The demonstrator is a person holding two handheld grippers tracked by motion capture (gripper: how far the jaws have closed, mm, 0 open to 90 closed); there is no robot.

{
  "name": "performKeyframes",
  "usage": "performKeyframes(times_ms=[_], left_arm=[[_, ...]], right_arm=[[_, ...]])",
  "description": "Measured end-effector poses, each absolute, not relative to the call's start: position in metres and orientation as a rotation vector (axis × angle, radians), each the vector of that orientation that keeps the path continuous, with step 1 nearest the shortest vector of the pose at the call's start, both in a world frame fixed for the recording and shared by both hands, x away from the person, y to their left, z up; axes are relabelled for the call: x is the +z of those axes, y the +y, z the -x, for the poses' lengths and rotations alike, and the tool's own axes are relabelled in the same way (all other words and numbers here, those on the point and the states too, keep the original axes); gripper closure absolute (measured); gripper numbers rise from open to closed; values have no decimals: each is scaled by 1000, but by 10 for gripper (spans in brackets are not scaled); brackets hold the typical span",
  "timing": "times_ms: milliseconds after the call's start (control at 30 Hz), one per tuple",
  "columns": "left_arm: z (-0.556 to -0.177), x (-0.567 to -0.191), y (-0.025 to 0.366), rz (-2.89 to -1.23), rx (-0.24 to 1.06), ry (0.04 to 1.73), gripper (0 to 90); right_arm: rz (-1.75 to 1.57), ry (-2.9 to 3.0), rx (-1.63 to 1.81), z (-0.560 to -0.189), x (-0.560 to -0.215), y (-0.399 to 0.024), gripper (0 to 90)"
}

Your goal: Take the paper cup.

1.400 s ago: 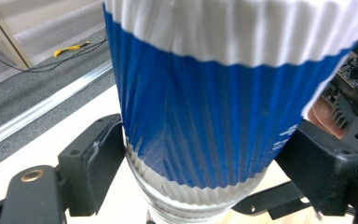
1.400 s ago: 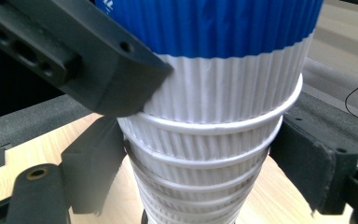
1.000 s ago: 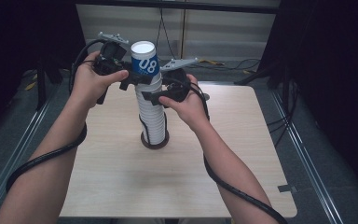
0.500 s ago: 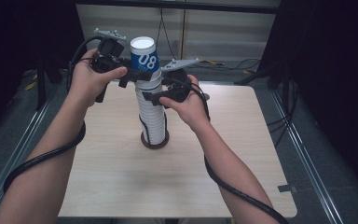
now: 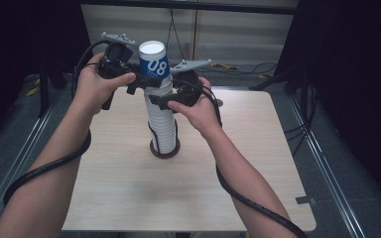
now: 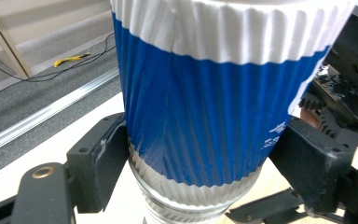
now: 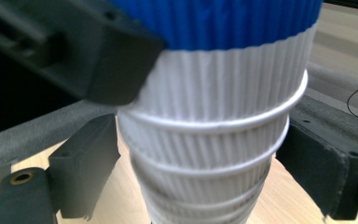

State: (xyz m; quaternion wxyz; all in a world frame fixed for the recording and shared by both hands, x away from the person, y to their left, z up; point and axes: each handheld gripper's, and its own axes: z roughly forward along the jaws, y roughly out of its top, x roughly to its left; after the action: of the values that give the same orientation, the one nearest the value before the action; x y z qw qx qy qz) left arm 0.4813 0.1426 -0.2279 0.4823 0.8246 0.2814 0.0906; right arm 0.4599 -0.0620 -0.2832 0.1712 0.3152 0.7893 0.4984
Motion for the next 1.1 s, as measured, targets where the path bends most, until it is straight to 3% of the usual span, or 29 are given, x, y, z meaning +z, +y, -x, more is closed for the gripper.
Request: performKeyframes(times_ms=[1100], left_arm=[[-482, -230, 141, -2025, 212, 693, 208]], right_arm=[[-876, 2238, 1409, -460, -277, -59, 105]])
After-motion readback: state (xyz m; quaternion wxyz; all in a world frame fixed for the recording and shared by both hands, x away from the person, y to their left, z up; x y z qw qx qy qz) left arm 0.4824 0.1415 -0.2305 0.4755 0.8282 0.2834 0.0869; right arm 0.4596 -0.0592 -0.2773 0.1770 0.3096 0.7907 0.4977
